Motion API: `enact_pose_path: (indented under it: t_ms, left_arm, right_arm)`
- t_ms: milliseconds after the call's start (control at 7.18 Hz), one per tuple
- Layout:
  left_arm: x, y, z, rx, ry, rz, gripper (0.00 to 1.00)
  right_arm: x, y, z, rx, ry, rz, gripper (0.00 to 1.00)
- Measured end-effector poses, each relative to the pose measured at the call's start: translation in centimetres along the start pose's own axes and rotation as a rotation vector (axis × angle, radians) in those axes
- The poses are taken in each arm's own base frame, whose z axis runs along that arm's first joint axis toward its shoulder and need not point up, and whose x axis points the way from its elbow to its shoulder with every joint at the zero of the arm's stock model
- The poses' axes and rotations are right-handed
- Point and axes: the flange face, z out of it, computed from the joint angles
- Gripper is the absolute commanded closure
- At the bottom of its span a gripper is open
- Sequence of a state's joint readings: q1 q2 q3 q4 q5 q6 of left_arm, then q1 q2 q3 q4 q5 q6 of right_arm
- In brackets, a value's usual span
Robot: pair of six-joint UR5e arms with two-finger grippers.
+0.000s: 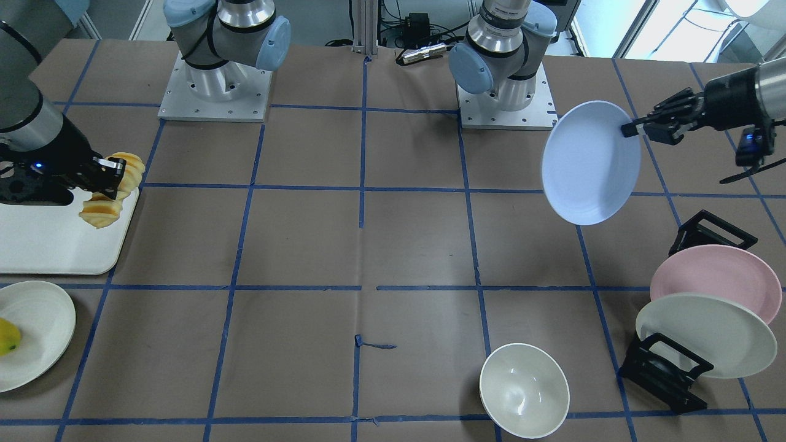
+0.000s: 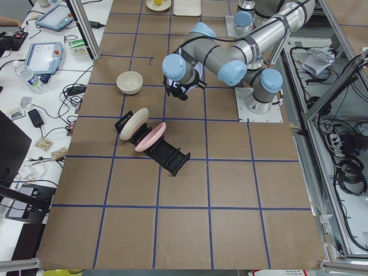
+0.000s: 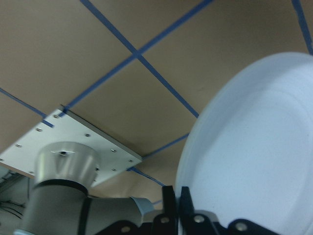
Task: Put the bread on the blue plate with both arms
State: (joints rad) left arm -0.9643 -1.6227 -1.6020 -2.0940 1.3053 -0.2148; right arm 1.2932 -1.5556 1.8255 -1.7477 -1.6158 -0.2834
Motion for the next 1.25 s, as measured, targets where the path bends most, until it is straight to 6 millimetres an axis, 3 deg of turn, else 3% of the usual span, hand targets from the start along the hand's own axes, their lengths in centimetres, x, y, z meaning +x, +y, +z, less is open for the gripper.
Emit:
enact_pose_path:
  t_ms: [418,696,835,975,1253]
  left_arm:
    - [12.2,8.5,7.0,0.200,-0.007,0.061,1.00]
    - [18.2,12.5,14.8,0.349,0.045,0.057,1.00]
    - [19.6,13.1,19.6,0.408,0.092,0.064,1.00]
    - [19.8,12.9,24.2,0.441,0.121,0.068,1.00]
    - [20.1,11.8,30.3,0.477,0.147,0.113,1.00]
  right_arm:
    - [-9.0,1.0,-0.7,0.015,-0.011,0.040,1.00]
    - [-11.3,1.3,-0.6,0.015,-0.030,0.057,1.00]
    - [-11.6,1.3,-0.5,0.013,-0.038,0.058,1.00]
    - [-11.9,1.2,-0.4,0.011,-0.056,0.059,1.00]
    - [-12.3,1.2,-0.1,0.006,-0.090,0.059,1.00]
